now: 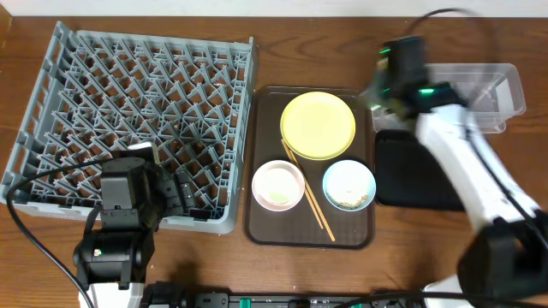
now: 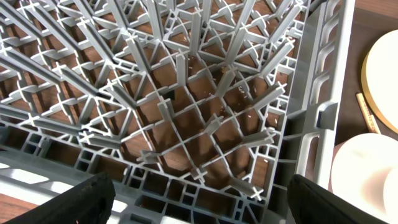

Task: Sort waste into correct bins and load items into the dishwasher
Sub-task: 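Carry napkin and snack bar with right gripper into clear bin, release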

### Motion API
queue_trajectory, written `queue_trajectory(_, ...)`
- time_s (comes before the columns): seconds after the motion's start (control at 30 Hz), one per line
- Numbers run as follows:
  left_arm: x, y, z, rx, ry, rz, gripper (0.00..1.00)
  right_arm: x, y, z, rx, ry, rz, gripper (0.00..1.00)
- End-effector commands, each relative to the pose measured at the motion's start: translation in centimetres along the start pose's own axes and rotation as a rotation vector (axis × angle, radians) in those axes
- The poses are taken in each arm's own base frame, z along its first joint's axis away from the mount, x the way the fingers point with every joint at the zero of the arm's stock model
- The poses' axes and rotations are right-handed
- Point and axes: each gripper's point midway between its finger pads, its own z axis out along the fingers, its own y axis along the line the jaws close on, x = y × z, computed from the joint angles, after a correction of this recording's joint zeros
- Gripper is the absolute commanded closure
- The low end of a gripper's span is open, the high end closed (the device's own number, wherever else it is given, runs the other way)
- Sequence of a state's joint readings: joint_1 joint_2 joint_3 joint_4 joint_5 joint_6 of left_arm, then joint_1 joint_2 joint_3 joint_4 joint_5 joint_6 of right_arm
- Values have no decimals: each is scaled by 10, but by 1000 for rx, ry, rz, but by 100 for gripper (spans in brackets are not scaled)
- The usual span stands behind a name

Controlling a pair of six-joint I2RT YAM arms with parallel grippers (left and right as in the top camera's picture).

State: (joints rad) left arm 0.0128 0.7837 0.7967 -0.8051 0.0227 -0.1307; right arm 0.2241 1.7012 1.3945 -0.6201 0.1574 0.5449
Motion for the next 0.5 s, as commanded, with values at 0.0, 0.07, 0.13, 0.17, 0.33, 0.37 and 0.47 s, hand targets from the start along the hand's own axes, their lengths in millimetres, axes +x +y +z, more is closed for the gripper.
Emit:
queue_trajectory(0.0,-7,1,-5,-7,-19,-5,9,-28,-60,-5,149,-75,222,99)
queue_trajectory(0.07,-7,1,-5,-7,-19,-5,9,-32,-79,0,179,-78,313,91)
queue_trajectory(0.13,-6,1,-5,-7,-19,-5,9,-41,-94,3,189,-102,390,79)
queue_trajectory(0.17,-6,1,-5,-7,-19,-5,9,-48,-96,5,170,-118,409,70)
queue_trajectory(0.33,-6,1,-5,-7,-19,-5,9,-63,-60,-1,-88,-88,208,58)
queue_trajectory(0.37,-7,1,-5,-7,-19,-5,8,-59,-48,-7,-154,-63,141,58)
queue_trajectory(0.47,-7,1,-5,-7,-19,-5,9,-35,-22,-31,-271,19,-14,54)
